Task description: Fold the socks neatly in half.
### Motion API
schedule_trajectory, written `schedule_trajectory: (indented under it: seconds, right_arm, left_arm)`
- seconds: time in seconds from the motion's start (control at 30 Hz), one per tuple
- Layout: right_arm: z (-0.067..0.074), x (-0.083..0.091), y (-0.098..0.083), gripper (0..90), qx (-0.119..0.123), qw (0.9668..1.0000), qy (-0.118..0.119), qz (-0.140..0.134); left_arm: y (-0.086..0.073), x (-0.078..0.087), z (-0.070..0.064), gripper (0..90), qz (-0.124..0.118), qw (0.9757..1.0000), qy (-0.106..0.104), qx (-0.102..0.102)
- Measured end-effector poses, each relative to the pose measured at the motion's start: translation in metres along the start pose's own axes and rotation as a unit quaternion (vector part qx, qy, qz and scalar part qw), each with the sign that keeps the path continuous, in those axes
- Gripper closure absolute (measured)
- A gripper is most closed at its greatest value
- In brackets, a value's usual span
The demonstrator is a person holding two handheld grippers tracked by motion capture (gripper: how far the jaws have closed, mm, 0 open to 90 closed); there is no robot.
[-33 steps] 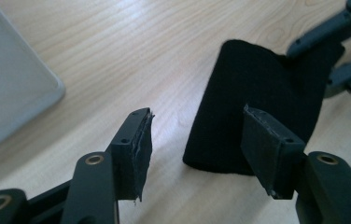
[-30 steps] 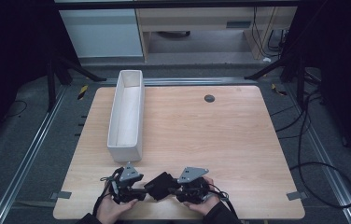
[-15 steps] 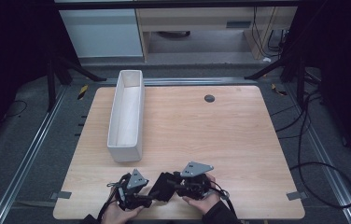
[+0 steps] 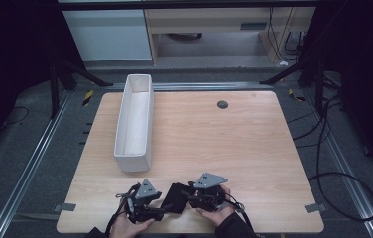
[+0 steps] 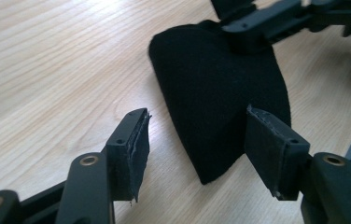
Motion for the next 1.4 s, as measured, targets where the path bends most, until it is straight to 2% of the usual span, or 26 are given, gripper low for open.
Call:
schedule_trajectory:
  seconds: [0.13,0.27,0.47,0.57,0.63,0.77,0.83,0.9,1.1,1.3,1.4]
  right_arm:
    - [-0.003,-0.001,0.004,56.4,0.001,0.9999,-0.010,-0.008]
    - [-0.005,0.012,0.010,56.1,-0.003,0.9993,-0.012,-0.036]
    - [-0.004,0.023,0.012,59.6,-0.006,0.9987,0.008,-0.050]
    - [-0.001,0.026,0.015,66.4,0.003,0.9981,0.019,-0.058]
    - [0.003,0.026,0.015,72.5,0.003,0.9982,0.034,-0.049]
    - [0.000,0.017,0.004,77.9,0.000,0.9994,0.035,-0.007]
    - [-0.003,0.013,-0.001,79.1,-0.005,0.9993,0.037,0.004]
    - [-0.005,0.013,-0.002,79.8,-0.012,0.9992,0.039,0.008]
    - [-0.007,0.014,-0.007,80.8,-0.017,0.9989,0.043,0.014]
    - [-0.007,0.013,-0.007,81.3,-0.015,0.9989,0.042,0.015]
    - [-0.007,0.013,-0.007,81.8,-0.016,0.9989,0.042,0.015]
  left_arm:
    - [0.002,-0.004,-0.002,39.1,0.003,1.0000,-0.001,-0.004]
    - [0.001,-0.006,-0.004,39.0,0.008,1.0000,0.001,-0.004]
    - [0.002,-0.008,-0.004,38.6,0.010,0.9999,0.000,-0.006]
    - [0.003,-0.009,-0.004,38.4,0.009,1.0000,-0.001,-0.004]
    - [0.003,-0.009,-0.003,38.4,0.008,1.0000,0.000,-0.003]
    - [0.004,-0.006,-0.002,38.4,0.003,1.0000,-0.002,0.001]
    - [0.006,-0.004,-0.001,38.6,-0.005,0.9998,-0.012,0.017]
    - [0.008,-0.002,0.001,38.9,-0.013,0.9992,-0.022,0.032]
    - [0.021,0.001,0.008,38.2,-0.030,0.9978,-0.034,0.049]
    - [0.029,-0.009,0.008,36.6,-0.017,0.9961,-0.064,0.059]
    - [0.030,-0.013,0.006,36.7,-0.010,0.9956,-0.069,0.063]
Point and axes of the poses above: each handheld gripper's, and its own axes: x roughly backward along the jaws, y roughly out of its top, z roughly to its left, the point moved 5 cm from there along -x, roughly forward along the jaws, and after that the axes turned 5 degrees about z, right-handed, at the moved point
